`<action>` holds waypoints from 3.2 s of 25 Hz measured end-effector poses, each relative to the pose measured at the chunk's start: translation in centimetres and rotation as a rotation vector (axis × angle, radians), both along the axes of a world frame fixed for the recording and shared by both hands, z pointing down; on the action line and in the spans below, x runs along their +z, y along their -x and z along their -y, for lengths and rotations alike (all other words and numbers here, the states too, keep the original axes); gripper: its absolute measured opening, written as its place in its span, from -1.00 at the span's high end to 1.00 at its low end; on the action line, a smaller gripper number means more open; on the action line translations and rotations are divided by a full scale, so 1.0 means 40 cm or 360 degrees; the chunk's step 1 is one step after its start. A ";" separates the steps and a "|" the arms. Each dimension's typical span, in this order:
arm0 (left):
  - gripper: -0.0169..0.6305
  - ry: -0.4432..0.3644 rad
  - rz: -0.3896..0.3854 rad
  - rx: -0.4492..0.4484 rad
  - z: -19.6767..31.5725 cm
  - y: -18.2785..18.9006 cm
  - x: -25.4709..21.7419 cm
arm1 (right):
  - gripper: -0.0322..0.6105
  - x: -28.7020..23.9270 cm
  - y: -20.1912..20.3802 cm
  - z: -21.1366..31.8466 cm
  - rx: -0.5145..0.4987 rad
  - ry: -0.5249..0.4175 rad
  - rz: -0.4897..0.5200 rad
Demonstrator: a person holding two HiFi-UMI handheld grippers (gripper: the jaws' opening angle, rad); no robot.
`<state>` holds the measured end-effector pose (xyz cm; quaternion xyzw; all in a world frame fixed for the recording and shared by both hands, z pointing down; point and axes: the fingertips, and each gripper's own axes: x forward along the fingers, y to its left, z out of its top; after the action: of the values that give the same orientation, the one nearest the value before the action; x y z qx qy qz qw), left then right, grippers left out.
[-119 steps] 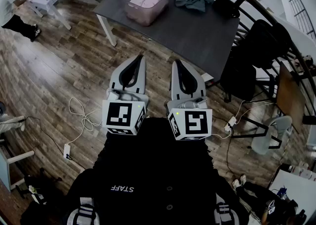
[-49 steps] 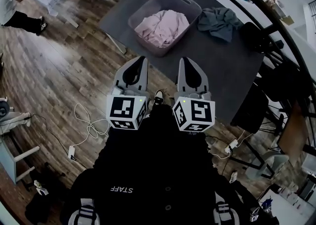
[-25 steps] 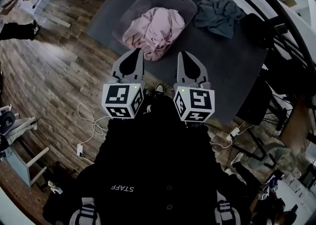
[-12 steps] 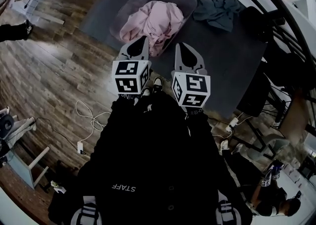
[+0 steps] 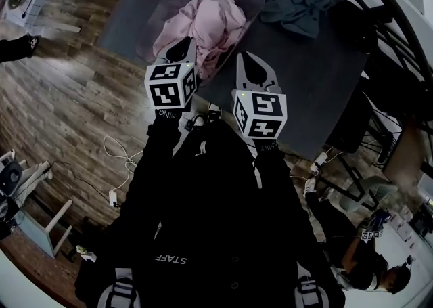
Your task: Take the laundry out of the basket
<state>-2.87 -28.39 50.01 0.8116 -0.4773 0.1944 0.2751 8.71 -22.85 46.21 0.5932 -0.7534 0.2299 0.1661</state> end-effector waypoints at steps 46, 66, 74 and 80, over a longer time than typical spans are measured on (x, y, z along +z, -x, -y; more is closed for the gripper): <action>-0.86 0.0888 0.0377 0.0436 0.189 -0.112 0.619 | 0.86 0.281 -0.181 0.132 0.0302 0.0375 0.0071; -0.54 0.0922 0.0480 0.0467 0.190 -0.150 0.672 | 0.86 0.337 -0.198 0.096 0.0309 0.0459 0.0076; 0.25 0.0965 0.0408 0.0408 0.187 -0.139 0.620 | 0.86 0.305 -0.194 0.093 0.0301 0.0419 0.0051; 0.28 0.0837 0.0386 0.0320 0.189 -0.127 0.502 | 0.86 0.244 -0.200 0.088 0.0315 0.0343 0.0056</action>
<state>2.20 -35.97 70.09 0.7266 -0.3572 0.4330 0.3962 16.69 -26.36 55.96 0.6393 -0.6650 0.3349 0.1922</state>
